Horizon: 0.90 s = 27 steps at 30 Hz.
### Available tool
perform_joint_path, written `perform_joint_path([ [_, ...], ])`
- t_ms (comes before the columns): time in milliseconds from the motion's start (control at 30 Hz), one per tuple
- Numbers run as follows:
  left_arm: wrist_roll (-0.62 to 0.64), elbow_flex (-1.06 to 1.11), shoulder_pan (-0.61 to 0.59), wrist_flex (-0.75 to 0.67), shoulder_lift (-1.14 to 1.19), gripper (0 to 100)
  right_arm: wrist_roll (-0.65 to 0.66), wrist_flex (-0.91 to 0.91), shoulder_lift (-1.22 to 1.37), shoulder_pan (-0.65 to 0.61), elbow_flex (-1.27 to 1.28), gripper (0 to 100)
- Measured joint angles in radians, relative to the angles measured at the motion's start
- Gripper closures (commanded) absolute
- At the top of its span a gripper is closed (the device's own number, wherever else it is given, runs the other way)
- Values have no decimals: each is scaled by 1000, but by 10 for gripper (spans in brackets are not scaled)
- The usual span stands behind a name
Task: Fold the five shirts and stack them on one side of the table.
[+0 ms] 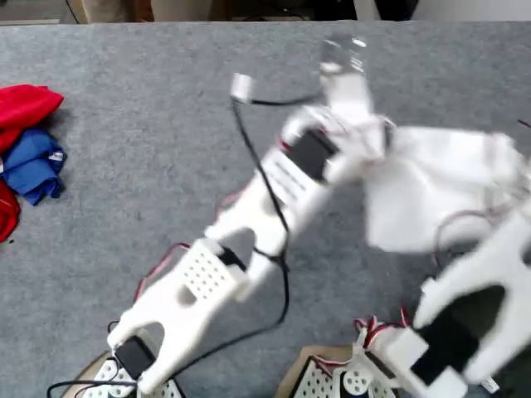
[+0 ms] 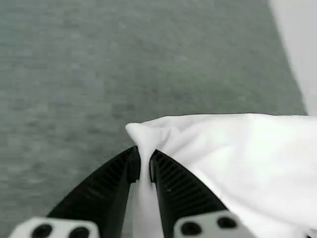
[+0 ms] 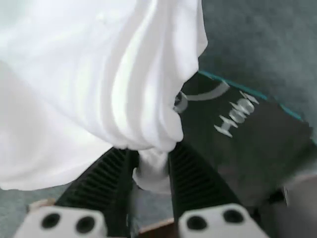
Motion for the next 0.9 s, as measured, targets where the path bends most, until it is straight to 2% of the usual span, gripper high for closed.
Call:
perform_joint_path([
  [200, 0, 5, 181, -86, 0, 982, 167, -48, -21, 351, 58, 994],
  [367, 0, 127, 287, -222, 0, 982, 247, -158, -21, 535, 140, 994],
  [633, 0, 327, 371, -434, 0, 982, 296, -344, -21, 677, 292, 994],
  [900, 0, 348, 384, -456, 0, 982, 307, -416, -21, 736, 339, 988],
])
